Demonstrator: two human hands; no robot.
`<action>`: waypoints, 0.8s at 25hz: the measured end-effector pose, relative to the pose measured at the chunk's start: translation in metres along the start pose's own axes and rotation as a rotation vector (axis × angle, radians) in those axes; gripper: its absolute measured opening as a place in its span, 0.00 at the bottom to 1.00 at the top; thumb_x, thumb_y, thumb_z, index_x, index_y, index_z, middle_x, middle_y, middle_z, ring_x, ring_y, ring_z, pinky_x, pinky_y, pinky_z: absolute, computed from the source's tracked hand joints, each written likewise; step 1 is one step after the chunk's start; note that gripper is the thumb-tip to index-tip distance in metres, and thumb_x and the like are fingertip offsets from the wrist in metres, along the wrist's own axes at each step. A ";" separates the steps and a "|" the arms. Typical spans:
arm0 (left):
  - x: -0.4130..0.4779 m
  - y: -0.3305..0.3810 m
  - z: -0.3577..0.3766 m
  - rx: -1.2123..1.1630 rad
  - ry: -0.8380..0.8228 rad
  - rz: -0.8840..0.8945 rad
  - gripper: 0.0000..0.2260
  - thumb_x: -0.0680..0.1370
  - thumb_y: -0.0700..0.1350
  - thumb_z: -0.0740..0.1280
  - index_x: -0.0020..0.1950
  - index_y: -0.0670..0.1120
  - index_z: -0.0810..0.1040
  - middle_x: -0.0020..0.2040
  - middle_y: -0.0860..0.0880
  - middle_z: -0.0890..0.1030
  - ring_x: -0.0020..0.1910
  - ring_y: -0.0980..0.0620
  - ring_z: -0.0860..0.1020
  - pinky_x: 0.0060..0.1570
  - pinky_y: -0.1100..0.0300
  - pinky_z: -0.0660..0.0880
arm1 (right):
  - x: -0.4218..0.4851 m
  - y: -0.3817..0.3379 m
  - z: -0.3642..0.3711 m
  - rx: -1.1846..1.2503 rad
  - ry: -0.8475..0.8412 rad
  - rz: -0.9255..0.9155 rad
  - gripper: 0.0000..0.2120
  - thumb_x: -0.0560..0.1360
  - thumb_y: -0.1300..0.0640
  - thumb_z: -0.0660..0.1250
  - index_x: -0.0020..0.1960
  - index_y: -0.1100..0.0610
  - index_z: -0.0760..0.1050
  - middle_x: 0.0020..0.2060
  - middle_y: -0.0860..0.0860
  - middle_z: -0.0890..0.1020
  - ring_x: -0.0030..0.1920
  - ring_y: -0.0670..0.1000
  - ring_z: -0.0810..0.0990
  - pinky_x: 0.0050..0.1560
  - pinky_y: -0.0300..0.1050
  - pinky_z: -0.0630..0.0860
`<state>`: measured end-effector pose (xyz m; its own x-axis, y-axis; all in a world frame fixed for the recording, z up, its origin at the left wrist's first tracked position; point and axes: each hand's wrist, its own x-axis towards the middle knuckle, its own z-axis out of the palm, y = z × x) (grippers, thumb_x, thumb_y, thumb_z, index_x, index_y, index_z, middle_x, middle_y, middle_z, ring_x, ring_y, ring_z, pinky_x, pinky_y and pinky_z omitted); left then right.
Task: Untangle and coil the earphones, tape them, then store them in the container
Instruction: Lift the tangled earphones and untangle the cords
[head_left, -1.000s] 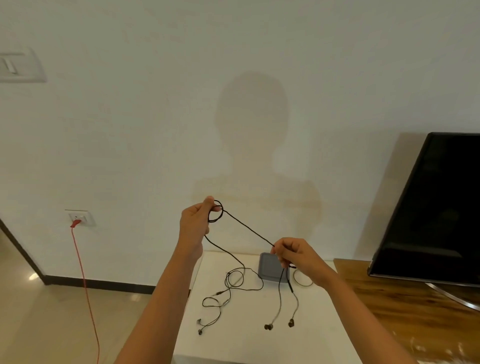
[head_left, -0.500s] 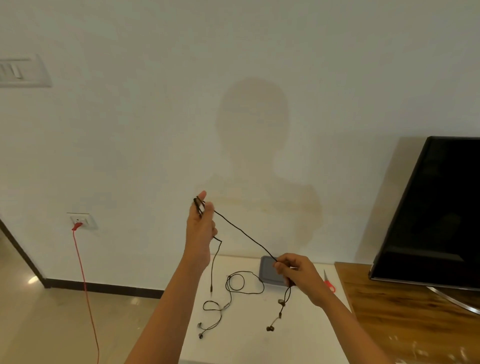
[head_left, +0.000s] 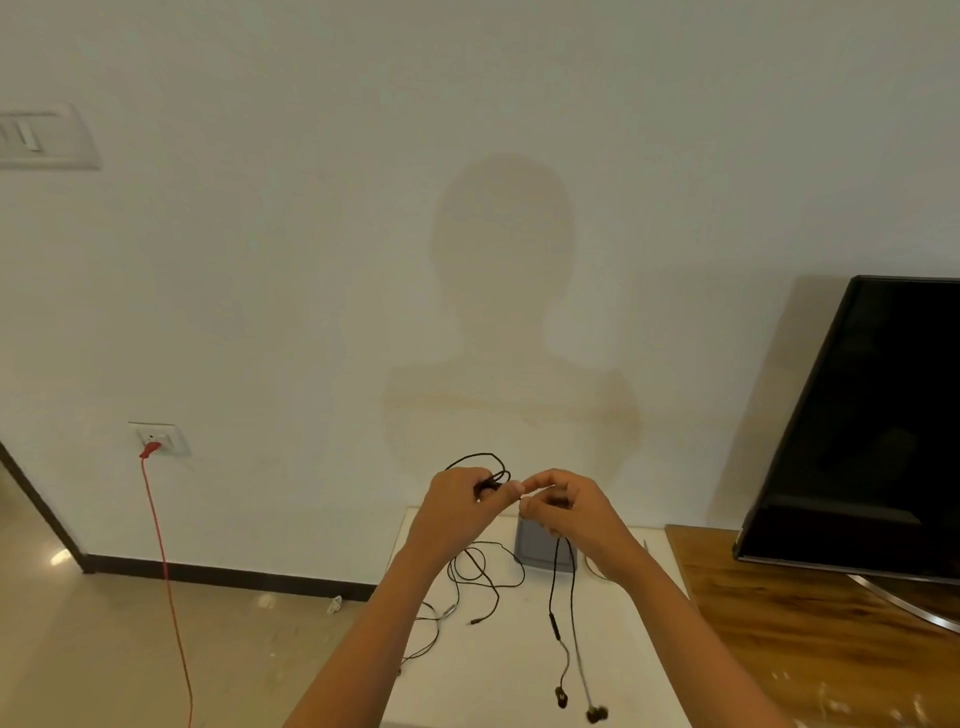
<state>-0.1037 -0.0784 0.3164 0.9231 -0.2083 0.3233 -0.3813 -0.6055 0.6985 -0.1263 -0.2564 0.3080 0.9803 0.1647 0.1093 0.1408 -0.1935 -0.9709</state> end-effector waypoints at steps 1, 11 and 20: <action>0.000 -0.001 -0.001 -0.046 0.046 -0.033 0.23 0.75 0.55 0.68 0.29 0.48 0.61 0.26 0.54 0.61 0.25 0.56 0.61 0.28 0.66 0.62 | -0.001 0.001 0.000 0.032 0.000 0.004 0.06 0.73 0.59 0.71 0.50 0.57 0.81 0.36 0.52 0.84 0.35 0.45 0.78 0.37 0.35 0.73; 0.004 0.000 -0.011 -0.800 0.162 -0.353 0.19 0.71 0.43 0.75 0.35 0.44 0.63 0.36 0.42 0.73 0.44 0.40 0.84 0.49 0.50 0.81 | -0.002 0.012 0.001 0.157 0.256 0.000 0.09 0.66 0.66 0.76 0.45 0.59 0.81 0.36 0.58 0.85 0.40 0.55 0.84 0.47 0.48 0.80; 0.002 -0.002 -0.012 -0.816 0.231 -0.383 0.20 0.67 0.34 0.77 0.37 0.45 0.64 0.35 0.49 0.61 0.37 0.45 0.73 0.44 0.54 0.82 | -0.004 0.020 0.003 0.144 0.220 -0.013 0.06 0.77 0.64 0.65 0.45 0.65 0.78 0.35 0.59 0.83 0.34 0.55 0.83 0.41 0.50 0.82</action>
<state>-0.1016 -0.0683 0.3235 0.9938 0.1050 0.0360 -0.0510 0.1446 0.9882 -0.1282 -0.2577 0.2879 0.9873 -0.0509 0.1505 0.1480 -0.0503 -0.9877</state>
